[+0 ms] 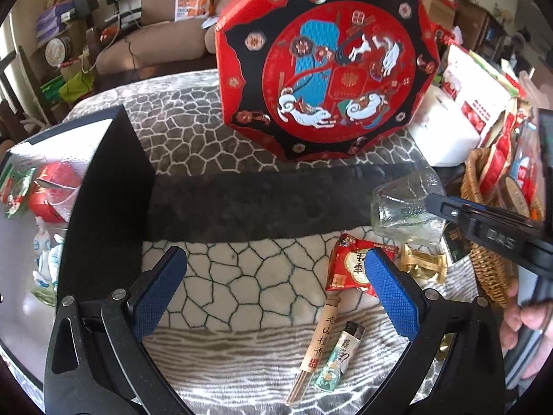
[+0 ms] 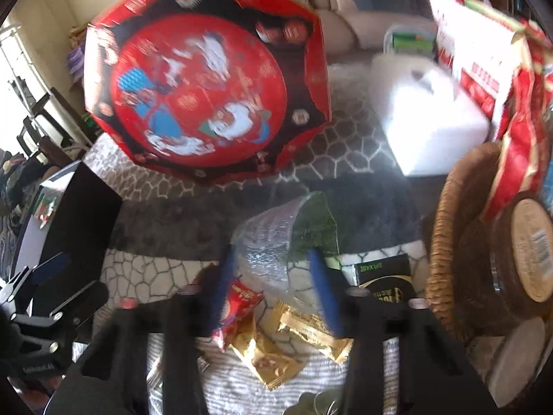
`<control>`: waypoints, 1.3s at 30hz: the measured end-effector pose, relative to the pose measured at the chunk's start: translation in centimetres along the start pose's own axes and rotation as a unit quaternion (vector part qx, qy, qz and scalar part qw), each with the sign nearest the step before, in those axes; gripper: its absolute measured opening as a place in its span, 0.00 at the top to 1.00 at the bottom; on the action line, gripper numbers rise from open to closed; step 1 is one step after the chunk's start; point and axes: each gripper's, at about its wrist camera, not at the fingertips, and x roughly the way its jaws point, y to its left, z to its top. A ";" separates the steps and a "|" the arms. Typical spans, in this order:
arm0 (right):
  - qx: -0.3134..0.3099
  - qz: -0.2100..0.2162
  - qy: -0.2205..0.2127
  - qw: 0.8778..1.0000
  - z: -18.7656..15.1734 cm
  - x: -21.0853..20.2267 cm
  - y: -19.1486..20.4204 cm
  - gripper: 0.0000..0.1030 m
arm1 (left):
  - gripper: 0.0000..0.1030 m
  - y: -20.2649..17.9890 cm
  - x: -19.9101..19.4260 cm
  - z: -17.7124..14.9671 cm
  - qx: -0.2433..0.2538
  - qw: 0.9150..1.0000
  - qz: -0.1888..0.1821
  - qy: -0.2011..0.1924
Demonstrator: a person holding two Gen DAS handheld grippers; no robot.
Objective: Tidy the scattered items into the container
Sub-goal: 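Move the right gripper to the clear glass dish with green rim, then close the right gripper on the glass dish rim and lift it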
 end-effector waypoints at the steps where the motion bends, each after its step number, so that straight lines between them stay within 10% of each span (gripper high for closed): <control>1: 0.002 0.004 0.003 1.000 0.1 0.4 -0.1 0.70 | 0.00 0.0 0.2 -0.1 0.003 1.000 0.000 0.002; 12: -0.028 0.008 0.035 0.999 3.0 1.8 3.7 0.83 | 0.00 -0.8 1.6 -0.6 0.032 0.999 -0.016 0.014; 22: -0.030 0.036 0.078 0.996 4.8 4.8 5.8 0.63 | 0.00 0.1 3.6 0.0 0.018 0.998 -0.040 0.039; 39: 0.004 0.133 0.093 0.987 5.9 5.6 5.2 0.60 | 0.00 -2.1 5.1 1.3 0.033 0.997 -0.055 0.051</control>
